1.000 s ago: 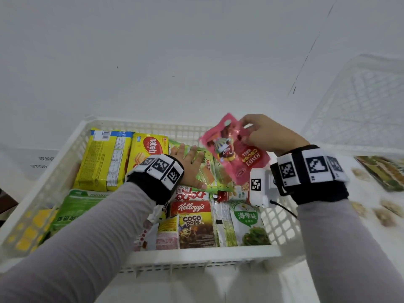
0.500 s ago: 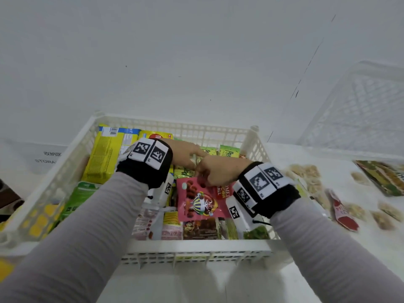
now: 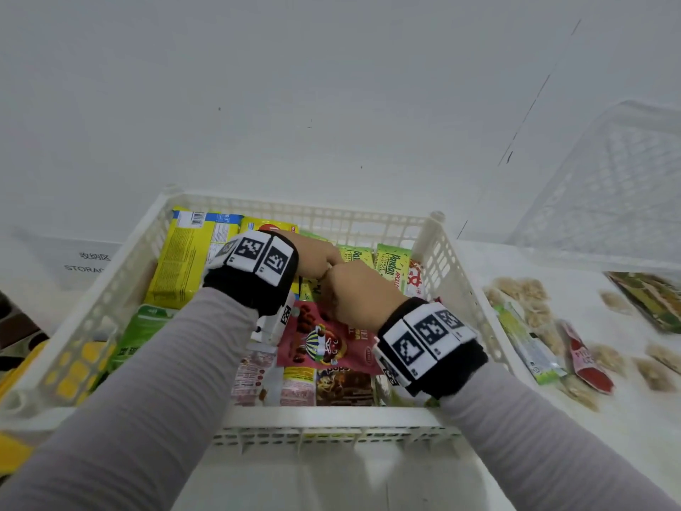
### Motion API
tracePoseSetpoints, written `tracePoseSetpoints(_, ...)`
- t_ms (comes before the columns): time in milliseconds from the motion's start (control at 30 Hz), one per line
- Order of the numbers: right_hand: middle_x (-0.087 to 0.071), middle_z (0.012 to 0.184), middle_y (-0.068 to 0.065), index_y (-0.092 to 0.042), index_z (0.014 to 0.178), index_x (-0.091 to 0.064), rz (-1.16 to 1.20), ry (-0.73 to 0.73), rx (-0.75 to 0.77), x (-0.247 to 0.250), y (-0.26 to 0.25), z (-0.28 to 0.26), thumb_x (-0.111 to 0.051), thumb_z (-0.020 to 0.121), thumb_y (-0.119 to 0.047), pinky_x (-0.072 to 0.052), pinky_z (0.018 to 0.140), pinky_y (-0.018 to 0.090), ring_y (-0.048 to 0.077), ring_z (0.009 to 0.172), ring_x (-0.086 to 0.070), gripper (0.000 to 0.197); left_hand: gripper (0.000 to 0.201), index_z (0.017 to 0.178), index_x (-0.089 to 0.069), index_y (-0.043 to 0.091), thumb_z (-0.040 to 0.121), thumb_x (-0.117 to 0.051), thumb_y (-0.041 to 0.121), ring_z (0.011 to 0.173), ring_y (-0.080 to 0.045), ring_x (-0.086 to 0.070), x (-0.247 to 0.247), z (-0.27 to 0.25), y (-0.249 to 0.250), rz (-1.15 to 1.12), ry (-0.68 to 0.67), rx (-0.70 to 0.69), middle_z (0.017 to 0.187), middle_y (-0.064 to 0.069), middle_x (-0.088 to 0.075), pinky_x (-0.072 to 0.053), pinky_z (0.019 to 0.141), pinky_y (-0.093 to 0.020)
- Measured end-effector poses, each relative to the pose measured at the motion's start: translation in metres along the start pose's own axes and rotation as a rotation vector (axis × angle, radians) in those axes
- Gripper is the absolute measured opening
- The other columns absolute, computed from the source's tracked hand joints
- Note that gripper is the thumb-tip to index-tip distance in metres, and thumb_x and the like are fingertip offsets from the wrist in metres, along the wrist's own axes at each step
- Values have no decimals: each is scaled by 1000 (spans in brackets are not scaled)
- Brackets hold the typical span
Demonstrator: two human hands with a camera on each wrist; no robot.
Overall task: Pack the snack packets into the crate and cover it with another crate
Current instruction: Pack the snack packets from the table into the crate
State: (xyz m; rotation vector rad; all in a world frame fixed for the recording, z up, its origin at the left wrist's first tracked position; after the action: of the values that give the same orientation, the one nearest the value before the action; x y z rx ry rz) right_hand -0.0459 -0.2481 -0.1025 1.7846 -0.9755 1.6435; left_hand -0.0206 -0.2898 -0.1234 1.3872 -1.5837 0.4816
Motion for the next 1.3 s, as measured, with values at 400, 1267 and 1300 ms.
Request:
tracePoseSetpoints(400, -65, 112, 9, -6, 107, -65, 439, 192, -406, 46, 106, -16, -54, 91, -9, -50, 74, 21, 16, 92, -60, 19, 45, 141, -37, 36, 98, -42, 24, 128, -24, -42, 10, 10, 5, 96, 195, 14, 155, -10, -22, -39, 102, -38)
tracePoseSetpoints(1267, -26, 148, 21, -5, 142, -30, 188, -95, -370, -30, 104, 10, -41, 98, -25, -25, 113, 44, 38, 139, -23, 49, 90, 148, 14, 28, 89, -47, 56, 142, -37, 15, -31, 26, 3, 318, 28, 129, 153, -20, 23, -2, 115, -51)
tracePoseSetpoints(1300, -13, 153, 23, -3, 147, -17, 179, -144, -365, -40, 101, 11, -35, 100, -27, -15, 117, 45, 39, 143, -10, 56, 91, 148, 15, 23, 89, -46, 56, 142, -37, 15, -31, 26, 3, 325, 28, 145, 153, -20, 23, -1, 115, -50)
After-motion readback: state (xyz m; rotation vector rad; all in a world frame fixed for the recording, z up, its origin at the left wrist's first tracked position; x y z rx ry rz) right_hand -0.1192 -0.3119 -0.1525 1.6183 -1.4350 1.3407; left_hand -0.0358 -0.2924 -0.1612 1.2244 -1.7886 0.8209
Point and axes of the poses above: each hand's wrist, its own z-axis towards the middle knuckle, its own x-axis out of the back of the hand, y = z × x, the point moved 9 cm from there along z, towards the middle knuckle
